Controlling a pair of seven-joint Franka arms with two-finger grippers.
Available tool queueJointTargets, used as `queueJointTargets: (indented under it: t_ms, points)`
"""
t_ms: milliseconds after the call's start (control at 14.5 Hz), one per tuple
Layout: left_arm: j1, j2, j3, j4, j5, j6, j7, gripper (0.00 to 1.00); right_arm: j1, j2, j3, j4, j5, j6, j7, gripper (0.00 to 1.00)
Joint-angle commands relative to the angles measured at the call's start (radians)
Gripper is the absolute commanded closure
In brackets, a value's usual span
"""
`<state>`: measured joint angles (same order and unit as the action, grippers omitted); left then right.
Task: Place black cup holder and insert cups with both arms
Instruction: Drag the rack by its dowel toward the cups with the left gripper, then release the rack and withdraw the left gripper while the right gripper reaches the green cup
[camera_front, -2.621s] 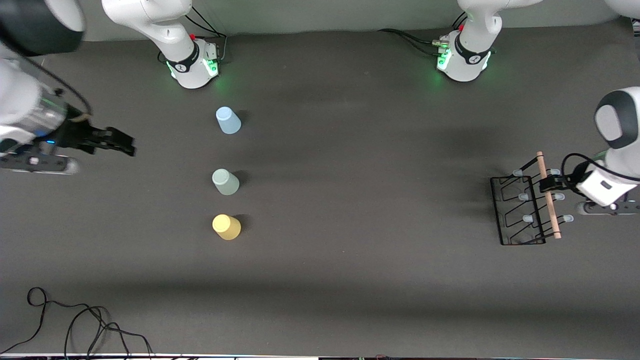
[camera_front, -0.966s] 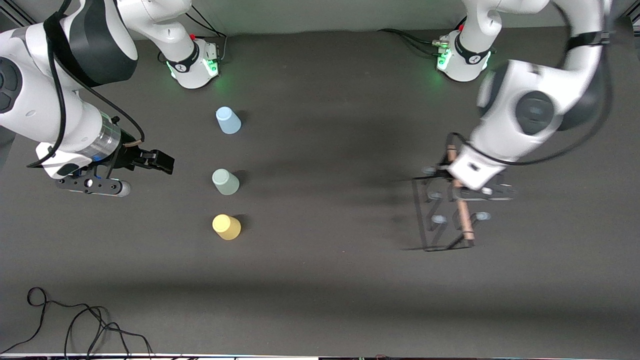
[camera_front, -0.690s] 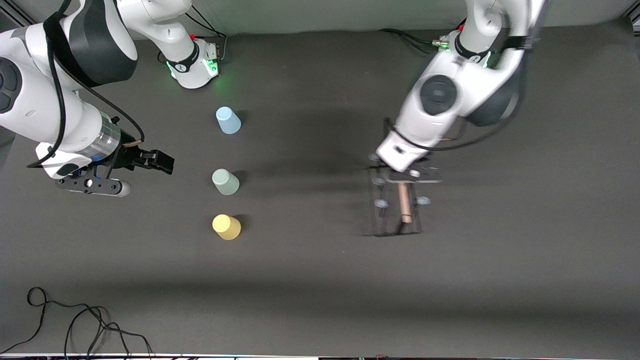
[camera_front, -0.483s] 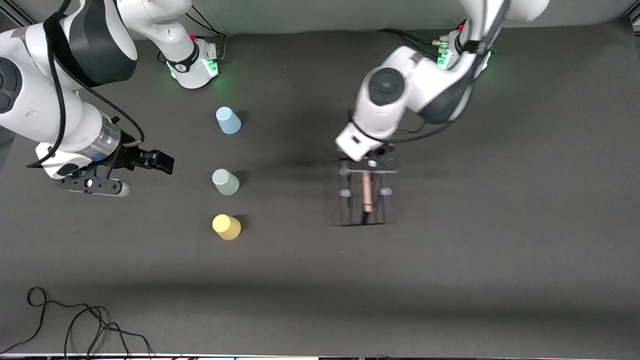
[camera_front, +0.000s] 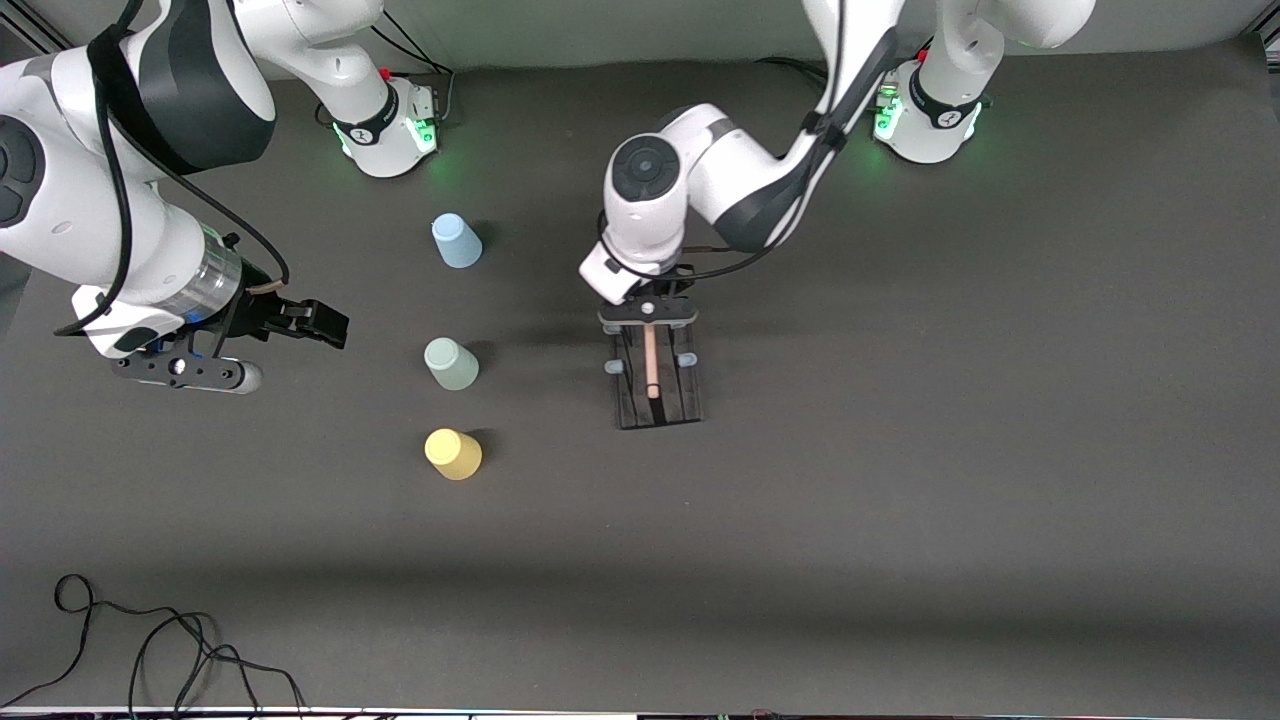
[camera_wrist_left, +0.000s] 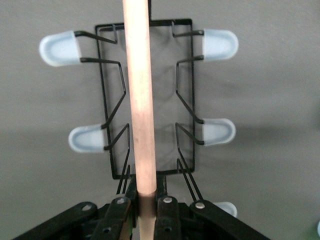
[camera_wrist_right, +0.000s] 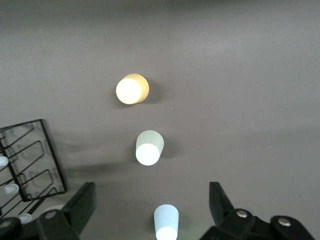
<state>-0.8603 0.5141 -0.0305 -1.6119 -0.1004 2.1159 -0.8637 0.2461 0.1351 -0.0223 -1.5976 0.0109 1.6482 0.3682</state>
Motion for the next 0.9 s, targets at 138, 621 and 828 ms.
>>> queueJointTargets:
  t_ms: [138,621,828]
  points:
    - [-0.016,0.033,0.0,0.046,0.001,0.013,-0.035,0.83,0.01,-0.015,-0.004,-0.031,0.007,0.002,0.046,0.0]
    - [0.078,-0.075,0.004,0.102,0.019,-0.086,0.029,0.0,0.107,-0.052,-0.007,-0.306,0.009,0.306,0.184,0.0]
    - [0.187,-0.164,0.006,0.155,0.024,-0.317,0.095,0.0,0.105,-0.061,-0.007,-0.454,0.009,0.444,0.186,0.0]
